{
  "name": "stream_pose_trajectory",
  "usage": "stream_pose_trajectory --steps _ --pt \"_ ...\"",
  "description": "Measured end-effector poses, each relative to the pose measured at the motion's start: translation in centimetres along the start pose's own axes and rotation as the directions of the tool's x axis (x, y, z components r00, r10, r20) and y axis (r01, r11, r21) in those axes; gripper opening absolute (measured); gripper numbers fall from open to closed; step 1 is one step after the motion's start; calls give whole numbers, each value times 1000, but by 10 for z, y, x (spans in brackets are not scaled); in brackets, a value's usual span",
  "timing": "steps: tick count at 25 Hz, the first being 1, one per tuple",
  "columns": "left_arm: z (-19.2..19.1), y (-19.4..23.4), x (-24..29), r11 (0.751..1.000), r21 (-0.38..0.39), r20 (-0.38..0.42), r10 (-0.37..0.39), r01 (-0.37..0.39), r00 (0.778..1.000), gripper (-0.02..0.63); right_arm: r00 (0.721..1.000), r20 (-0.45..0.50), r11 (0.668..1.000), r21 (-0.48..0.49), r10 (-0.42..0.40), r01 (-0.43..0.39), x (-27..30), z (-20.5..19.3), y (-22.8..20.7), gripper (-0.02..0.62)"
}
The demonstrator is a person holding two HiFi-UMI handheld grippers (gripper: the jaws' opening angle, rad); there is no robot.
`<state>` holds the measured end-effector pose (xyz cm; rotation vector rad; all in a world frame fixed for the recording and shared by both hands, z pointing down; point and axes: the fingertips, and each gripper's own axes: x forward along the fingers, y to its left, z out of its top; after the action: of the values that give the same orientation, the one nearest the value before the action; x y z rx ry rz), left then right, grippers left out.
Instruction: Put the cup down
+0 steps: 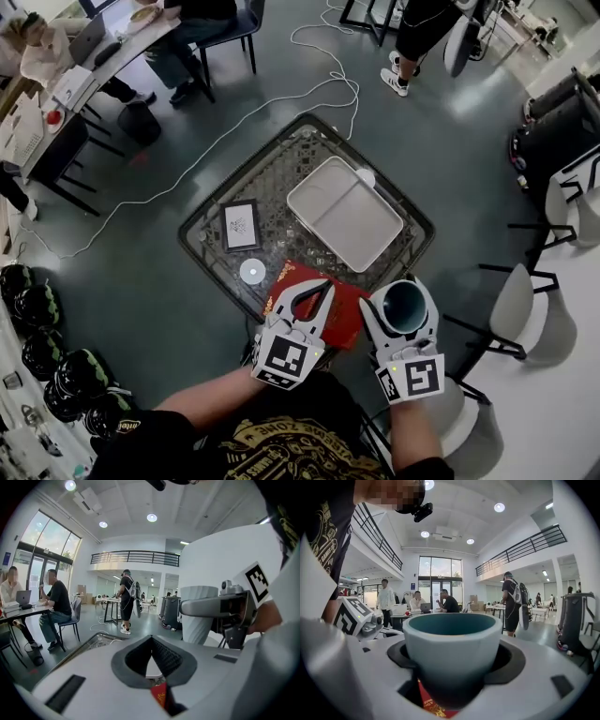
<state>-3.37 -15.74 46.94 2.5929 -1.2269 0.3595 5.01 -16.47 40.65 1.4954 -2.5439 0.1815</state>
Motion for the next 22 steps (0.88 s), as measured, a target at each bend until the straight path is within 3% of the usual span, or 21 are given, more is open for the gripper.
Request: stream_pose_trajectory --steps 7,22 --pt "-2 16 15 1000 -27 -10 10 -10 1000 3 1000 2 1000 -11 -12 12 15 0 -4 373" --pt "-25 31 54 986 -54 -74 154 -158 985 3 995 19 995 21 97 -98 67 -42 -35 373"
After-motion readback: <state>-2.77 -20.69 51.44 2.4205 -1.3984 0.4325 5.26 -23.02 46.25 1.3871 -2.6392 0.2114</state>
